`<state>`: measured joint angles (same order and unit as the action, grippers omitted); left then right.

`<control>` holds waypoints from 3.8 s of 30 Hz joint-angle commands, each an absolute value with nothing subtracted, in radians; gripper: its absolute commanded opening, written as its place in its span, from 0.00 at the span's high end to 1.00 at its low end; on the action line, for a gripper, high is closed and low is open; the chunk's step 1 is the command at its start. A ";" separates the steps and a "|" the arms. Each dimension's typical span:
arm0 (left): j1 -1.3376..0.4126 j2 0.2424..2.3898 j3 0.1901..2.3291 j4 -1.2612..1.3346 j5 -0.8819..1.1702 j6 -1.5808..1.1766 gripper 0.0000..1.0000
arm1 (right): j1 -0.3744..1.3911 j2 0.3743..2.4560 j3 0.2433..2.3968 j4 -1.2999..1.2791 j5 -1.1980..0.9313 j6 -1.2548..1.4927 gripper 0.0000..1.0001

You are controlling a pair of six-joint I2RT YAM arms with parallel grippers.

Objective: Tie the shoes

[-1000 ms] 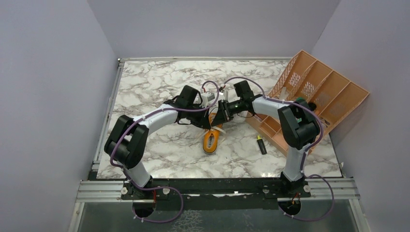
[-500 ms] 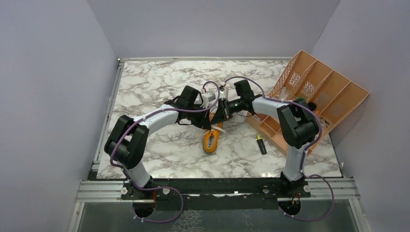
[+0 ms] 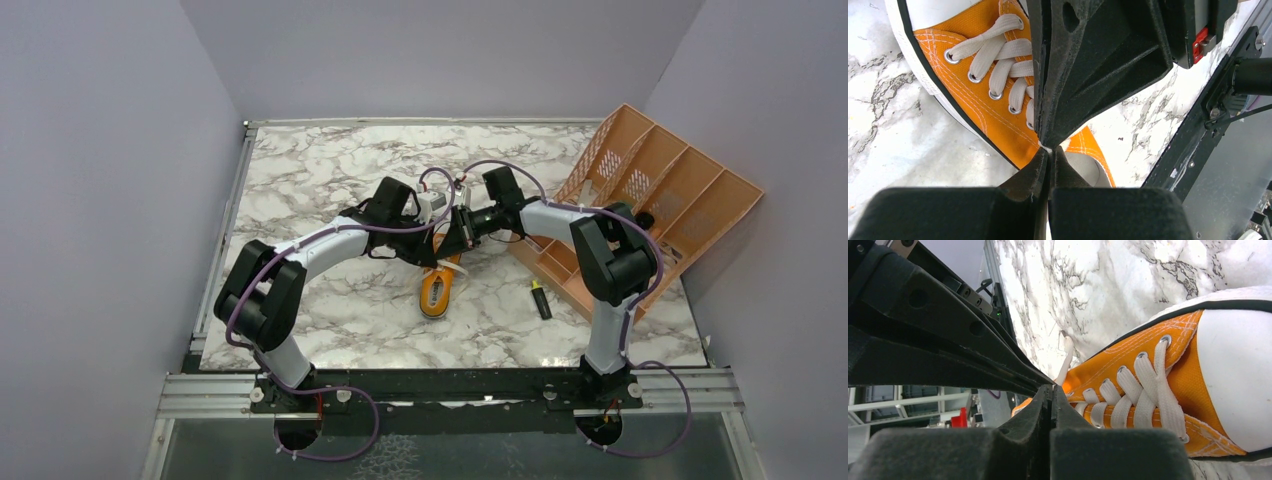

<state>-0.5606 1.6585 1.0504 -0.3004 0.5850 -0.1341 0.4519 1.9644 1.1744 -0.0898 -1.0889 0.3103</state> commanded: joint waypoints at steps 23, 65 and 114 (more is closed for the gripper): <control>-0.592 1.628 1.009 -0.157 0.481 -0.281 1.00 | 0.462 1.833 0.947 0.353 -1.092 0.770 0.99; -0.612 1.542 0.688 0.466 0.386 -0.594 1.00 | 0.492 1.757 0.825 0.422 -1.032 0.972 0.99; -0.619 1.608 0.692 0.541 0.334 -0.563 1.00 | 0.347 1.924 1.058 -0.050 -1.073 0.445 0.76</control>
